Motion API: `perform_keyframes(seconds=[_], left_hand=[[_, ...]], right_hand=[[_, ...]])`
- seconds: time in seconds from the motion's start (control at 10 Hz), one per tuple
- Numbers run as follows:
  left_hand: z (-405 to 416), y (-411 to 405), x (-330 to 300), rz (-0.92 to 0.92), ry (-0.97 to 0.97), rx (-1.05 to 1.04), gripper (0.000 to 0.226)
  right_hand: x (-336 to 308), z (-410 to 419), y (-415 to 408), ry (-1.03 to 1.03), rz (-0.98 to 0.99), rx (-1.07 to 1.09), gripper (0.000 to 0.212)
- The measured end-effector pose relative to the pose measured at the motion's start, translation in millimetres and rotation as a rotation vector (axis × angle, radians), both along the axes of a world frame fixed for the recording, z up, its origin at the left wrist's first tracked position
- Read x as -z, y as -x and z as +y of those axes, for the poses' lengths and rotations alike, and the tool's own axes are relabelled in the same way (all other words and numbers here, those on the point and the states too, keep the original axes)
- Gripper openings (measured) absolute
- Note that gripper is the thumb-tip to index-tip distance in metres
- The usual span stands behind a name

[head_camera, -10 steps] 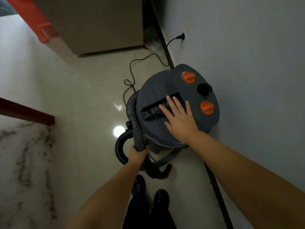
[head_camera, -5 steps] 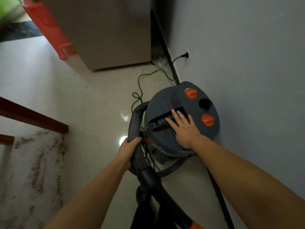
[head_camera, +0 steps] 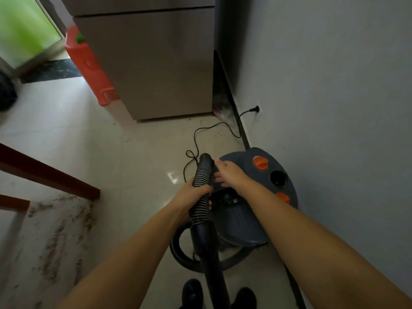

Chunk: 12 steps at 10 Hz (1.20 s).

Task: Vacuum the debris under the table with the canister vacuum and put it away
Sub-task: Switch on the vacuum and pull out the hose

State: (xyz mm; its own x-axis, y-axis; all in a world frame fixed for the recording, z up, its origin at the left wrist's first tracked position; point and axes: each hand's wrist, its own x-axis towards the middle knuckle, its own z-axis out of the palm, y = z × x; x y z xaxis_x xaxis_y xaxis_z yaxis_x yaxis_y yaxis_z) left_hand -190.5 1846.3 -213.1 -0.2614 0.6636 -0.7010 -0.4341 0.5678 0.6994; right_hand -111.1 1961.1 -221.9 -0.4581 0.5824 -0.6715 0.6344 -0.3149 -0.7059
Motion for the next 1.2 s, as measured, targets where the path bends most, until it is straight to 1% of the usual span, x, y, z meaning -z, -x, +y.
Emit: perform_keyframes(seconds=[0.1, 0.2, 0.3, 0.4, 0.5, 0.6, 0.7, 0.8, 0.9, 1.0, 1.1, 1.2], left_hand=[[16.2, -15.8, -0.2, 0.073, -0.064, 0.039, 0.047], [33.5, -39.5, 3.3, 0.295, -0.045, 0.063, 0.064], [53.8, -73.0, -5.4, 0.484, -0.027, 0.208, 0.070], [64.4, -110.4, -23.6, 0.540, -0.075, 0.533, 0.065], [59.2, -136.8, -36.6, 0.543, -0.099, 0.755, 0.062], [48.0, -149.4, -51.5, 0.551, -0.078, 0.912, 0.059], [28.0, -155.8, -64.3, 0.642, -0.006, 1.109, 0.057], [-10.4, -162.9, -65.7, 0.726, 0.110, 1.236, 0.055], [-58.2, -163.6, -71.2, 0.888, 0.154, 1.173, 0.043], [-116.9, -156.2, -68.8, 1.108, 0.226, 0.901, 0.039], [-170.5, -166.6, -57.5, 1.095, 0.323, 0.255, 0.062], [-191.4, -184.5, -60.2, 0.146, 0.253, -0.778, 0.054]], right_hand=[[-0.1, 16.7, 18.6, 0.200, 0.067, 0.183, 0.061], [-4.8, 50.7, 9.7, 0.275, 0.109, 0.420, 0.053], [-7.3, 97.0, -36.4, 0.308, 0.098, 0.573, 0.042], [-9.4, 122.8, -104.5, 0.277, -0.027, 0.657, 0.066], [-17.7, 123.4, -166.1, 0.154, -0.160, 0.516, 0.067], [-27.1, 96.2, -208.7, 0.242, -0.333, 0.246, 0.020], [-21.1, 63.3, -238.8, 0.116, -0.557, -0.307, 0.026], [-22.7, 14.7, -250.4, -0.046, -0.502, -0.748, 0.052], [-37.1, -42.8, -247.2, 0.091, -0.328, -0.767, 0.064], [-51.0, -92.9, -245.3, 0.069, -0.113, -0.686, 0.062], [-59.6, -134.2, -243.5, -0.028, 0.073, -0.655, 0.033], [-57.3, -165.1, -242.0, -0.020, 0.116, -0.591, 0.021]])
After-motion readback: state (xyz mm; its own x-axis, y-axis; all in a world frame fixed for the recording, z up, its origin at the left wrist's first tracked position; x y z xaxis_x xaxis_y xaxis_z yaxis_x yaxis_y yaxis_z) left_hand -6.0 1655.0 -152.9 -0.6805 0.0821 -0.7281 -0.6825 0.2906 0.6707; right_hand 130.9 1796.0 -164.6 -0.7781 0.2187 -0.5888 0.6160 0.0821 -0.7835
